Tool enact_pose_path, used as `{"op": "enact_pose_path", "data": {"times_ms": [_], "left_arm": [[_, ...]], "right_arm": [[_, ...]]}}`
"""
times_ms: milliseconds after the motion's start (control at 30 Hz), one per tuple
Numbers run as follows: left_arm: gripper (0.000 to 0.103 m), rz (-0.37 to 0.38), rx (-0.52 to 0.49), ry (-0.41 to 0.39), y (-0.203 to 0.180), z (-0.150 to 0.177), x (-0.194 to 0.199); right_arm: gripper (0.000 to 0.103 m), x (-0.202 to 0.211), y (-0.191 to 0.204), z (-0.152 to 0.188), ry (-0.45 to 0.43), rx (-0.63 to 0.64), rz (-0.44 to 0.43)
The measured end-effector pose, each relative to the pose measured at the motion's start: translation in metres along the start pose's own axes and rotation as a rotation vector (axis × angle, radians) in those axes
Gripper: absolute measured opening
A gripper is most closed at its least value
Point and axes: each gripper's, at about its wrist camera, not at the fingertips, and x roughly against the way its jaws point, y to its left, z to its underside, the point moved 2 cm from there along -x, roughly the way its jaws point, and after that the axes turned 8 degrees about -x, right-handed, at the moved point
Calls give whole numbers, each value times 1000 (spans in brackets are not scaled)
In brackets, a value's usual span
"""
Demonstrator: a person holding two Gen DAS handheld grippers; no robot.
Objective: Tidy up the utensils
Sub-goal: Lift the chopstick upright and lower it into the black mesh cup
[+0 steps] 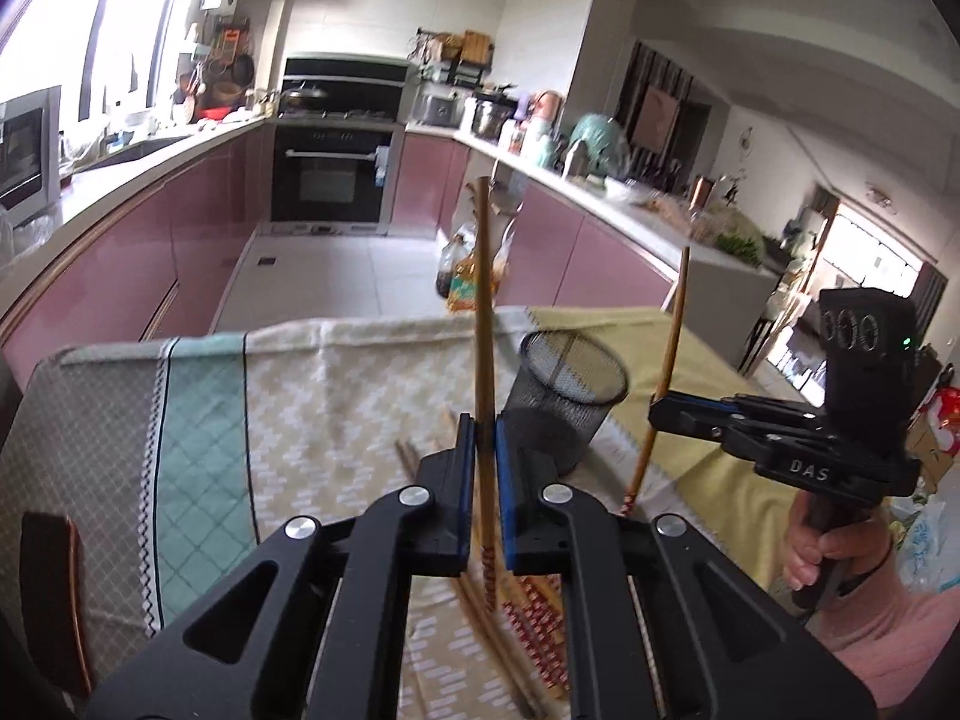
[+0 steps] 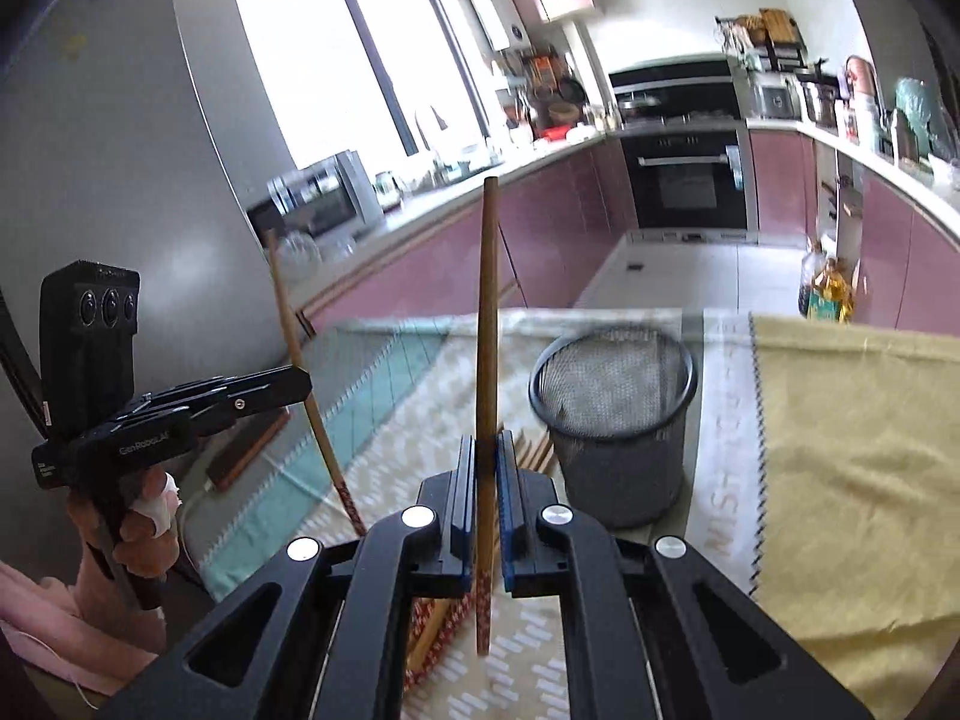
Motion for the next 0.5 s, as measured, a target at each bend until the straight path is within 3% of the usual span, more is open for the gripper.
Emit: {"op": "enact_pose_path", "data": {"times_ms": [233, 500], "left_arm": [[7, 47, 0, -123, -9, -51, 8], [7, 64, -4, -172, -24, -102, -23]], "right_arm": [[6, 19, -2, -45, -105, 36, -1], [6, 21, -20, -88, -194, 30, 28]]}}
